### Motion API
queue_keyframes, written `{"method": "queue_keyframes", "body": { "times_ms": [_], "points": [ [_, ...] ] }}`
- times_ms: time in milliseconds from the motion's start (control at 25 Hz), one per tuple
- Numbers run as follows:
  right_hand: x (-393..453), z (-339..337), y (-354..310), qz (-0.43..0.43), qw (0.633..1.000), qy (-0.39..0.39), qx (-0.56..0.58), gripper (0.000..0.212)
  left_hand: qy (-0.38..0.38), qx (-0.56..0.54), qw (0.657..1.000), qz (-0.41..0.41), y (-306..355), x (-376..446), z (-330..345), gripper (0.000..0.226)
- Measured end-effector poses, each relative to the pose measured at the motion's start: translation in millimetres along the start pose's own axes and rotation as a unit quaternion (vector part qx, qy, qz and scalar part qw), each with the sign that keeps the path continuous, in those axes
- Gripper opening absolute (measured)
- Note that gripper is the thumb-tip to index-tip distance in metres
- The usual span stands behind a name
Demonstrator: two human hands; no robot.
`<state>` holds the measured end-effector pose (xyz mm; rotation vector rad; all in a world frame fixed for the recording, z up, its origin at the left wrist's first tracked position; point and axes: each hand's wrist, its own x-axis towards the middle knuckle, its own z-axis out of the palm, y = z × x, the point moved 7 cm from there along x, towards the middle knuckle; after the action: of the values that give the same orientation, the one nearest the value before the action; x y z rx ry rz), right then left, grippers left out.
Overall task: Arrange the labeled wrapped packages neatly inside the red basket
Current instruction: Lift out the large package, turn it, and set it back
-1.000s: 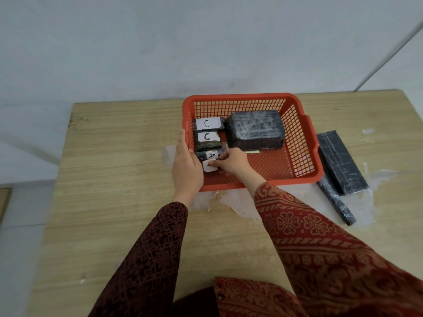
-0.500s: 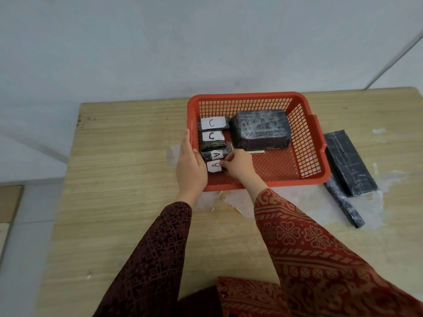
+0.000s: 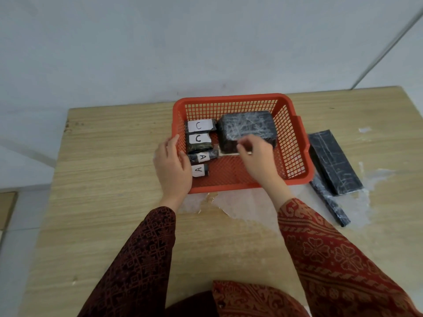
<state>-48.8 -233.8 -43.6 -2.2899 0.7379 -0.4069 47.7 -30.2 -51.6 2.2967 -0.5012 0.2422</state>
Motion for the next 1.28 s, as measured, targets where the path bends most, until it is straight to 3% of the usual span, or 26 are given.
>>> {"method": "queue_keyframes", "body": {
  "times_ms": [120, 200, 280, 320, 400, 520, 640, 720, 840, 1000, 1120, 1200, 1280],
  "points": [
    [18.1, -41.2, 47.7, 0.046, 0.996, 0.07, 0.019, 0.023, -0.003, 0.122, 0.988, 0.094, 17.0, -0.4, 2.9, 0.035],
    [29.8, -44.8, 78.4, 0.1, 0.992, 0.032, 0.071, 0.041, -0.038, 0.163, 0.966, 0.199, 41.7, -3.1, 16.7, 0.033],
    [38.0, -31.9, 95.2, 0.133, 0.985, -0.043, 0.101, 0.058, -0.101, 0.121, 0.96, 0.23, 61.6, -0.7, 38.0, 0.034],
    [41.7, -26.4, 101.0, 0.145, 0.98, -0.072, 0.118, 0.065, -0.146, 0.075, 0.967, 0.196, 68.6, 2.7, 53.7, 0.037],
    [46.2, -18.3, 107.3, 0.177, 0.964, -0.107, 0.169, 0.072, -0.237, -0.033, 0.97, 0.043, 73.5, 8.3, 88.9, 0.049],
    [42.3, -8.4, 107.4, 0.194, 0.949, -0.135, 0.207, 0.078, -0.289, -0.109, 0.941, -0.138, 73.3, 8.4, 130.5, 0.065],
    [34.9, -12.6, 101.7, 0.181, 0.949, -0.146, 0.212, 0.081, -0.278, -0.096, 0.94, -0.172, 81.6, 8.5, 142.2, 0.064],
    [30.8, -28.6, 94.4, 0.14, 0.965, -0.136, 0.174, 0.082, -0.217, -0.1, 0.954, -0.181, 90.8, 12.5, 130.7, 0.059],
    [16.4, -62.8, 73.8, 0.022, 0.994, -0.093, 0.053, 0.085, -0.126, -0.114, 0.968, -0.186, 104.0, 24.6, 95.2, 0.049],
    [2.3, -106.9, 41.9, -0.154, 0.987, -0.031, 0.018, 0.065, -0.125, -0.096, 0.973, -0.166, 114.4, 27.6, 50.9, 0.036],
    [4.1, -119.7, 30.6, -0.184, 0.967, -0.118, 0.131, 0.069, -0.191, -0.14, 0.95, -0.205, 117.2, 16.1, 41.6, 0.044],
    [8.9, -129.9, 26.0, -0.193, 0.964, -0.122, 0.133, 0.073, -0.214, -0.209, 0.917, -0.265, 119.0, 5.8, 35.7, 0.044],
    [14.7, -138.5, 29.1, -0.157, 0.969, -0.102, 0.163, 0.063, -0.201, -0.298, 0.884, -0.297, 121.4, -1.2, 30.4, 0.042]
  ]
}}
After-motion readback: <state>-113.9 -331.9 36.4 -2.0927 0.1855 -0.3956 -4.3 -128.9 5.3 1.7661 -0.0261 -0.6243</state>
